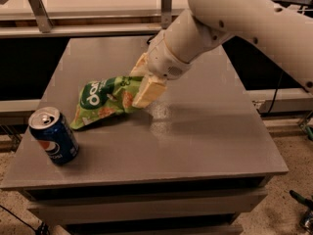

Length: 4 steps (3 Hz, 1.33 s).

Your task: Move green rice chip bag near pepsi can

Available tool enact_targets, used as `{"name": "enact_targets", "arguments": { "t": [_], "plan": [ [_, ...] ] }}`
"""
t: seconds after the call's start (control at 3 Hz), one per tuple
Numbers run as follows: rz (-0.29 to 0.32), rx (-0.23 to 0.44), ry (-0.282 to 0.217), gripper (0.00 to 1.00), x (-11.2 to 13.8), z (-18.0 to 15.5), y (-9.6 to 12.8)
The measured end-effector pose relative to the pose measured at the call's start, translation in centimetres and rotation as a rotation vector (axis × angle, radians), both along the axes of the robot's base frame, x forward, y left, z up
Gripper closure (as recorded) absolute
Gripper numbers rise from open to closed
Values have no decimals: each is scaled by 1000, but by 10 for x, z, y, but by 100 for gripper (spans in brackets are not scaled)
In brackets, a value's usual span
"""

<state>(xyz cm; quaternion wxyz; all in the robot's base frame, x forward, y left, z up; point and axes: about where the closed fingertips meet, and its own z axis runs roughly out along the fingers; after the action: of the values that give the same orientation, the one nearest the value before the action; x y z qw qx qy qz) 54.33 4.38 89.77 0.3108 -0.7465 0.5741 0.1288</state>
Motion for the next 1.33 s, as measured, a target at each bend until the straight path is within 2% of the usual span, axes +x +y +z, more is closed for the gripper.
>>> {"name": "enact_targets", "arguments": {
  "t": [0.33, 1.0, 1.33],
  "plan": [
    [99, 64, 7, 58, -32, -5, -1],
    [117, 65, -11, 12, -34, -1, 0],
    [120, 63, -12, 0, -36, -1, 2]
  ]
}}
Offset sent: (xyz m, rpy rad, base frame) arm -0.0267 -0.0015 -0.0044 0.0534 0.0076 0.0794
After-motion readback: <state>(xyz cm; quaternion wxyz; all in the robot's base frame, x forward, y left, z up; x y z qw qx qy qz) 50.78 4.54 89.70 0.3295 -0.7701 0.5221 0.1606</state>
